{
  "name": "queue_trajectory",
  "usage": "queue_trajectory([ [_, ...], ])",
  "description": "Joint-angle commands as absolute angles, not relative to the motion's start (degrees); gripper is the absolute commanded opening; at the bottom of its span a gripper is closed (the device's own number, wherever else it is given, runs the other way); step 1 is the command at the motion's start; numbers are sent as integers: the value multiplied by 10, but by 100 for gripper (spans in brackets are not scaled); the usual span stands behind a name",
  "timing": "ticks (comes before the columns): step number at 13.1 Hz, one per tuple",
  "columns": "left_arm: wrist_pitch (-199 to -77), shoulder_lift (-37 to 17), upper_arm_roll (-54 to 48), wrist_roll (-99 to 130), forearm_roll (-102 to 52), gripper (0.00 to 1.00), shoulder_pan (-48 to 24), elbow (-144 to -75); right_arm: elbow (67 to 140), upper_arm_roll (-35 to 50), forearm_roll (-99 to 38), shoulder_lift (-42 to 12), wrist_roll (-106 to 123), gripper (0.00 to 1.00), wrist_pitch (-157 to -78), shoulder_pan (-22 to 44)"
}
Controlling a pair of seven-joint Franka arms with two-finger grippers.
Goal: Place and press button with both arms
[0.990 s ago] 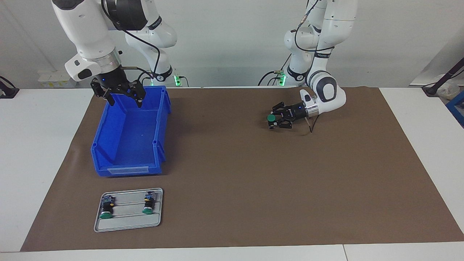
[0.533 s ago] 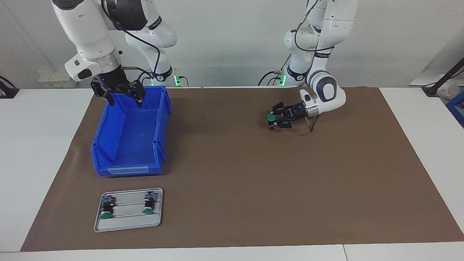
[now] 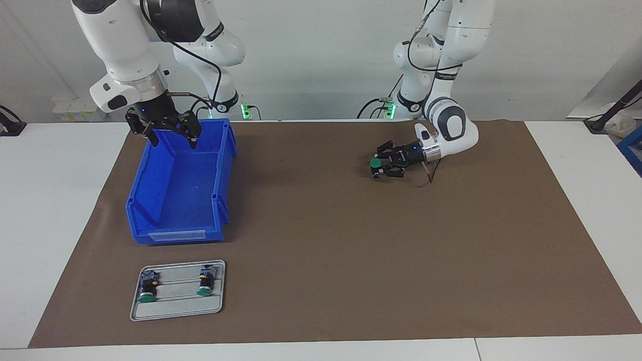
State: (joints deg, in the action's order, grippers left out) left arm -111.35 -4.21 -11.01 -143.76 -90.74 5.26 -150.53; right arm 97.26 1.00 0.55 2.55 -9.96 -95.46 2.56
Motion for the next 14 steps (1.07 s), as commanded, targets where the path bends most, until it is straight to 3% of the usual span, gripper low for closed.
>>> queue_trajectory([
  [1, -1142, -47, -109, -1459, -904, 45, 52, -1535, 975, 13, -8, 29, -108, 100, -956, 20],
  [6, -1139, -46, -109, -1457, -904, 53, 52, -1534, 975, 13, -8, 29, -108, 100, -956, 20],
  [14, -1090, -38, -109, -1456, -904, 58, 51, -1534, 975, 13, -8, 29, -108, 100, -956, 20],
])
